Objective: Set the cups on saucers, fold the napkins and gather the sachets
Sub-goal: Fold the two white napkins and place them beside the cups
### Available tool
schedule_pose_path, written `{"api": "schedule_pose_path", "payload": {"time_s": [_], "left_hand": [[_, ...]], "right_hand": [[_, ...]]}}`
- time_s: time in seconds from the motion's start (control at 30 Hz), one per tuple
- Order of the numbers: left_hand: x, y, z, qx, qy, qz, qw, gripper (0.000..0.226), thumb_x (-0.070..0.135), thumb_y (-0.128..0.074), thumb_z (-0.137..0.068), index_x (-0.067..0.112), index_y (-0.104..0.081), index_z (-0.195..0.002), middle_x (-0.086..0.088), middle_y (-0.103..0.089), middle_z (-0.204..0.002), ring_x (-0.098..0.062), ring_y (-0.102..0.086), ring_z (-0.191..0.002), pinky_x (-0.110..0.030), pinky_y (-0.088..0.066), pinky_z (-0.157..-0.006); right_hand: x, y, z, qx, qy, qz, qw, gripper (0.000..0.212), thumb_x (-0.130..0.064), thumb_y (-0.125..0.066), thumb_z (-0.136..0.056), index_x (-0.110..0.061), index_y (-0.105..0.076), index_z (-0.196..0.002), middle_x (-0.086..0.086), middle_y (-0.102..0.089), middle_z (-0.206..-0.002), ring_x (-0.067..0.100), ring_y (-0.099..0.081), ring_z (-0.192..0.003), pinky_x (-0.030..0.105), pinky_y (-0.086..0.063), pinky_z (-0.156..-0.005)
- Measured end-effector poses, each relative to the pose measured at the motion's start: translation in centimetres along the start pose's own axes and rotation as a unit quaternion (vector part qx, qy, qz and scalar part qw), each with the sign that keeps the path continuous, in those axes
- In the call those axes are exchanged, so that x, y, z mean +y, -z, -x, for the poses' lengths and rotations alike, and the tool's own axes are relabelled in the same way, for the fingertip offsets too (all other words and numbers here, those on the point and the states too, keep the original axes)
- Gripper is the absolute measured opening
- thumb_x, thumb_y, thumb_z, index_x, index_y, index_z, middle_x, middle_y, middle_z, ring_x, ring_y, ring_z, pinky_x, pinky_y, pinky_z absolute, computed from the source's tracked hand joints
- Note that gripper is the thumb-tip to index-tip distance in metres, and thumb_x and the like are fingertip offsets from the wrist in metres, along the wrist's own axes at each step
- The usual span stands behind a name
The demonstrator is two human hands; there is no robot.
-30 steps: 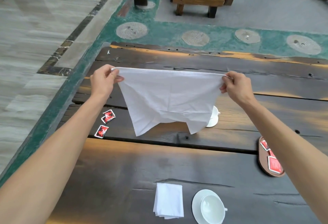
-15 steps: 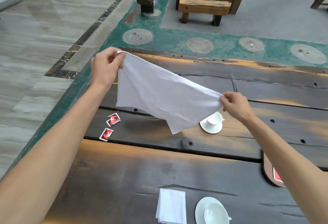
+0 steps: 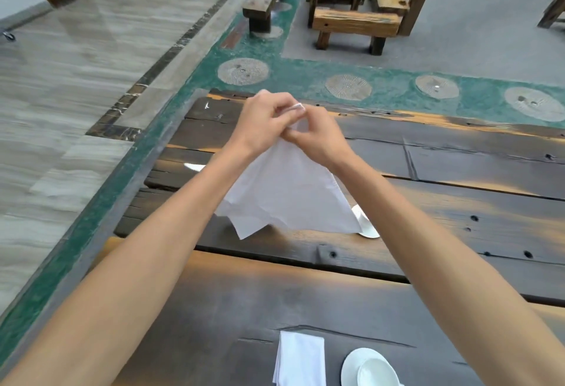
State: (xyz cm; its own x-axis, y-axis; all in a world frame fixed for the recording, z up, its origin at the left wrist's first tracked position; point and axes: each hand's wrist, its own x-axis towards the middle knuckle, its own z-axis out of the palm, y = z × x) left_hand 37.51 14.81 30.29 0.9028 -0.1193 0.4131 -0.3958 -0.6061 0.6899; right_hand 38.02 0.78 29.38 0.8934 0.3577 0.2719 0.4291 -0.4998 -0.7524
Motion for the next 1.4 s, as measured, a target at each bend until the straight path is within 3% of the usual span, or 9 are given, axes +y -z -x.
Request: {"api": "schedule_pose_path", "payload": {"time_s": [0.2, 0.37, 0.57, 0.8, 0.93, 1.07, 1.2, 1.33, 1.4], "left_hand": [[-3.7, 1.2, 2.5, -0.087, 0.107, 0.239, 0.961, 0.048, 0.013, -0.082, -0.071, 0.009, -0.054, -0.109, -0.014, -0.058, -0.098, -0.021, -0.058, -0.087, -0.033, -0.049, -0.077], [-7.5, 0.2, 6.0, -0.240, 0.172, 0.226, 0.928, 0.039, -0.006, -0.077, -0.074, -0.006, -0.065, -0.112, -0.017, -0.069, -0.112, -0.016, -0.066, -0.095, -0.029, -0.057, -0.086], [-10.7, 0.9, 8.4, -0.306, 0.203, 0.091, 0.926, 0.019, 0.015, -0.076, -0.082, 0.010, -0.074, -0.100, -0.009, -0.075, -0.105, -0.018, -0.067, -0.090, -0.040, -0.051, -0.091], [-11.9, 2.1, 8.4, -0.179, 0.203, 0.028, 0.962, 0.022, 0.032, -0.051, -0.099, 0.010, -0.053, -0.098, 0.001, -0.062, -0.091, -0.017, -0.059, -0.085, -0.035, -0.043, -0.072], [-11.9, 3.6, 6.7, -0.106, 0.109, -0.060, 0.987, 0.014, 0.024, -0.062, -0.093, 0.012, -0.055, -0.090, -0.001, -0.063, -0.082, -0.015, -0.054, -0.077, -0.032, -0.037, -0.067], [-11.8, 5.8, 4.6, -0.139, 0.067, -0.119, 0.981, 0.015, 0.014, -0.071, -0.084, 0.023, -0.065, -0.094, 0.007, -0.068, -0.086, -0.013, -0.061, -0.083, -0.012, -0.039, -0.068], [-13.1, 7.3, 2.7, -0.115, 0.069, -0.213, 0.968, 0.004, 0.006, -0.066, -0.086, 0.008, -0.070, -0.088, -0.008, -0.070, -0.083, -0.025, -0.063, -0.088, -0.030, -0.040, -0.071], [-13.8, 8.6, 2.0, -0.014, 0.063, -0.220, 0.973, 0.008, 0.011, -0.067, -0.088, 0.008, -0.073, -0.091, -0.010, -0.074, -0.091, -0.027, -0.065, -0.093, -0.041, -0.051, -0.081], [-13.9, 8.8, 2.0, 0.022, 0.053, -0.214, 0.975, 0.008, 0.013, -0.068, -0.087, 0.009, -0.074, -0.089, -0.009, -0.074, -0.091, -0.027, -0.066, -0.091, -0.038, -0.050, -0.081]], "right_hand": [[-0.3, -0.1, -0.5, -0.060, 0.008, -0.034, 0.998, 0.016, -0.017, -0.065, -0.088, -0.005, -0.071, -0.080, -0.003, -0.060, -0.066, 0.007, -0.049, -0.062, 0.030, -0.039, -0.060], [-0.6, 2.5, -0.4, -0.043, -0.001, -0.073, 0.996, 0.043, -0.025, -0.053, -0.098, -0.001, -0.042, -0.065, 0.001, -0.031, -0.063, 0.013, -0.029, -0.057, 0.027, -0.021, -0.049], [0.7, 6.8, 0.2, -0.001, -0.018, -0.070, 0.997, 0.042, -0.028, -0.048, -0.100, 0.007, -0.047, -0.076, 0.007, -0.037, -0.071, 0.017, -0.033, -0.066, 0.031, -0.023, -0.062], [2.9, 9.4, 0.8, 0.046, -0.052, -0.113, 0.991, 0.035, -0.022, -0.049, -0.100, 0.010, -0.057, -0.091, 0.011, -0.051, -0.080, 0.021, -0.045, -0.073, 0.037, -0.032, -0.067], [4.7, 10.3, 0.8, 0.090, -0.067, -0.103, 0.988, 0.020, -0.020, -0.053, -0.096, -0.007, -0.067, -0.091, 0.005, -0.059, -0.080, 0.016, -0.051, -0.073, 0.032, -0.039, -0.063], [6.9, 10.9, 0.5, 0.131, -0.103, -0.085, 0.982, 0.019, -0.022, -0.053, -0.094, -0.014, -0.066, -0.084, -0.006, -0.054, -0.071, 0.007, -0.047, -0.064, 0.025, -0.037, -0.058], [9.1, 11.5, -0.1, 0.152, -0.150, -0.074, 0.974, 0.031, -0.023, -0.051, -0.092, -0.019, -0.047, -0.061, -0.006, -0.037, -0.062, 0.008, -0.033, -0.054, 0.025, -0.026, -0.052], [11.0, 12.2, -0.3, 0.140, -0.150, -0.074, 0.976, 0.032, -0.023, -0.052, -0.093, 0.004, -0.055, -0.077, 0.005, -0.042, -0.072, 0.015, -0.038, -0.066, 0.030, -0.029, -0.062], [11.5, 12.3, -0.1, 0.128, -0.142, -0.075, 0.979, 0.027, -0.022, -0.053, -0.095, -0.003, -0.062, -0.077, 0.002, -0.047, -0.070, 0.010, -0.043, -0.063, 0.026, -0.033, -0.057]]}}
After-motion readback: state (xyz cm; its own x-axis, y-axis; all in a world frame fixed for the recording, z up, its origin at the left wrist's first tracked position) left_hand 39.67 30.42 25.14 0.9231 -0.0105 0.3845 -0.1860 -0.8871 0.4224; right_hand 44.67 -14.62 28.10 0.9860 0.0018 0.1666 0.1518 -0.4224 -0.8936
